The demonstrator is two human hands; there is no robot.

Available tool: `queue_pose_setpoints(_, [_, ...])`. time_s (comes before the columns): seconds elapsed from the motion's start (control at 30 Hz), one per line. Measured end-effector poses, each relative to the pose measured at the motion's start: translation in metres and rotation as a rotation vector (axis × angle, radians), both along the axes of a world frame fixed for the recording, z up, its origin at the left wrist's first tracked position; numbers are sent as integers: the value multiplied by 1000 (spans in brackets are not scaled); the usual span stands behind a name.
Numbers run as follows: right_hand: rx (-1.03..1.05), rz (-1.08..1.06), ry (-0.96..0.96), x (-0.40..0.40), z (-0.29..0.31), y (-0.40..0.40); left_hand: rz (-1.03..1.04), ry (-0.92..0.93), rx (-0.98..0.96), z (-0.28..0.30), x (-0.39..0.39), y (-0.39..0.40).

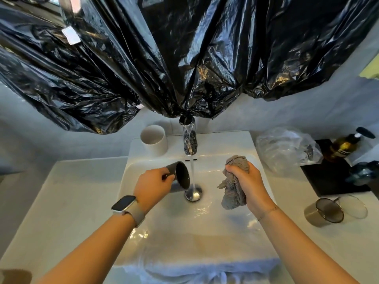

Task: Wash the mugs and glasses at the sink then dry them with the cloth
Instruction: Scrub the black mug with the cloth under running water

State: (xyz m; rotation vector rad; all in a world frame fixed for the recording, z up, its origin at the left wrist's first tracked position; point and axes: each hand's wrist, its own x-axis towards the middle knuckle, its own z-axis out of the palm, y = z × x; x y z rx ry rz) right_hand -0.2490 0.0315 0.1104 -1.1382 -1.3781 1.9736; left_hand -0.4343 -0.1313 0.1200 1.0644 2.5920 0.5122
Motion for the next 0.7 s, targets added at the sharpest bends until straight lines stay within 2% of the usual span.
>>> queue_pose_setpoints(0.13, [-12, -31, -18, 4, -8, -1, 281, -615, 422, -17, 1, 2])
queue_pose_setpoints(0.23, [-2, 20, -80, 9, -13, 3, 289, -871, 574, -35, 12, 6])
queue_pose_setpoints(0.43, [93, 288, -343, -8, -11, 20, 158, -924, 660, -42, 18, 9])
queue_pose_setpoints(0.57, [207, 497, -488, -40, -15, 23, 31, -835, 630, -31, 19, 12])
queue_pose_setpoints(0.63, [268, 520, -538, -49, -24, 24, 1, -758, 603, -31, 16, 16])
queue_pose_setpoints(0.7, [246, 495, -529, -55, -31, 24, 2, -711, 596, -34, 10, 19])
